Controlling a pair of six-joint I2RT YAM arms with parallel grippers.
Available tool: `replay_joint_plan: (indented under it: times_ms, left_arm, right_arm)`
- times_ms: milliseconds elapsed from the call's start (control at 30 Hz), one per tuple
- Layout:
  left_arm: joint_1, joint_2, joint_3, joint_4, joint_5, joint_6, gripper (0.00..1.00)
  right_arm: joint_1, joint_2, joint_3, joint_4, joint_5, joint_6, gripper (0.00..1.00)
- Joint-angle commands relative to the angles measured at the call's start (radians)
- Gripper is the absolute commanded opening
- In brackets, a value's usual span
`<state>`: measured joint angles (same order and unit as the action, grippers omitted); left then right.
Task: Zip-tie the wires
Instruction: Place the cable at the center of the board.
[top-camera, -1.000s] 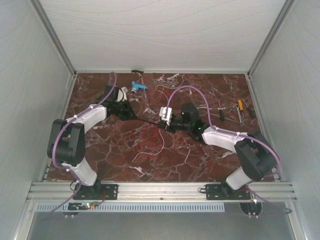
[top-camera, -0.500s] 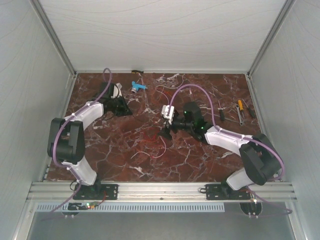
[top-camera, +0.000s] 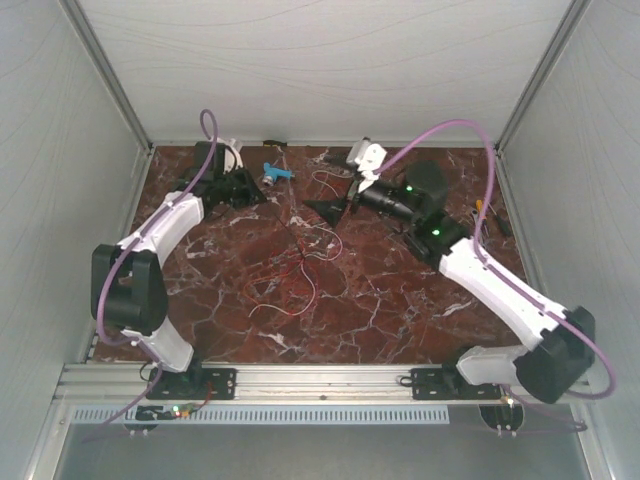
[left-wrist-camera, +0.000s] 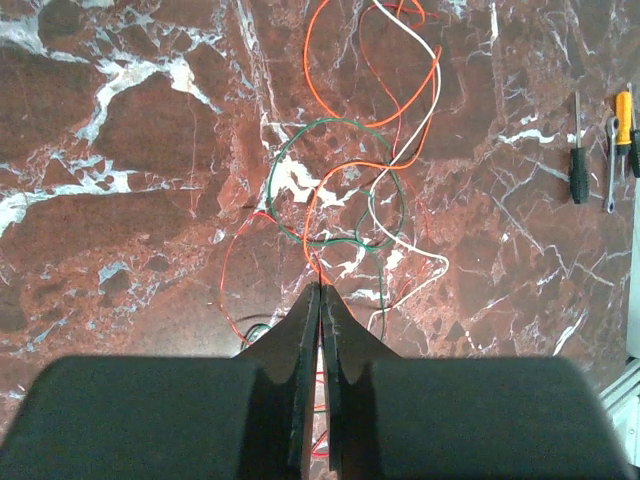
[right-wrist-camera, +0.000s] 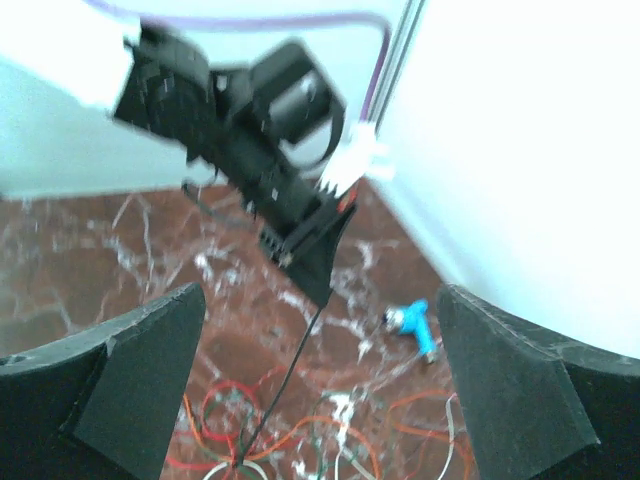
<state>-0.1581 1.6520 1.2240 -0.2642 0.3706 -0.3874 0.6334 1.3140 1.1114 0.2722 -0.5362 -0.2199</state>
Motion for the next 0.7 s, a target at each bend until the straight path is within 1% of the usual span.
replay_joint_plan:
  times_ms: [0,100,200,400,533,667]
  left_arm:
    - [-0.003,-0.041,0.087,0.024,-0.023,0.035,0.0]
    - [0.0,-0.042,0.156,-0.007,-0.08,0.07,0.0]
    - [0.02,-0.03,0.248,-0.044,-0.124,0.101,0.0]
    - [0.104,-0.015,0.386,-0.086,-0.185,0.144,0.0]
    - [0.152,-0.013,0.478,-0.106,-0.202,0.16,0.0]
    - [0.195,-0.015,0.571,-0.141,-0.243,0.187,0.0]
  right_arm:
    - [-0.001,-0.103,0.071,-0.038,0.127,0.145,0.98]
    - [-0.001,-0.153,0.069,-0.063,0.159,0.134,0.98]
    - [-0.001,-0.203,0.028,-0.062,0.177,0.113,0.98]
    - [-0.001,-0.281,-0.043,-0.041,0.192,0.103,0.98]
    - [-0.001,-0.306,-0.028,-0.059,0.196,0.103,0.98]
    - [-0.001,-0.328,0.015,-0.096,0.239,0.112,0.98]
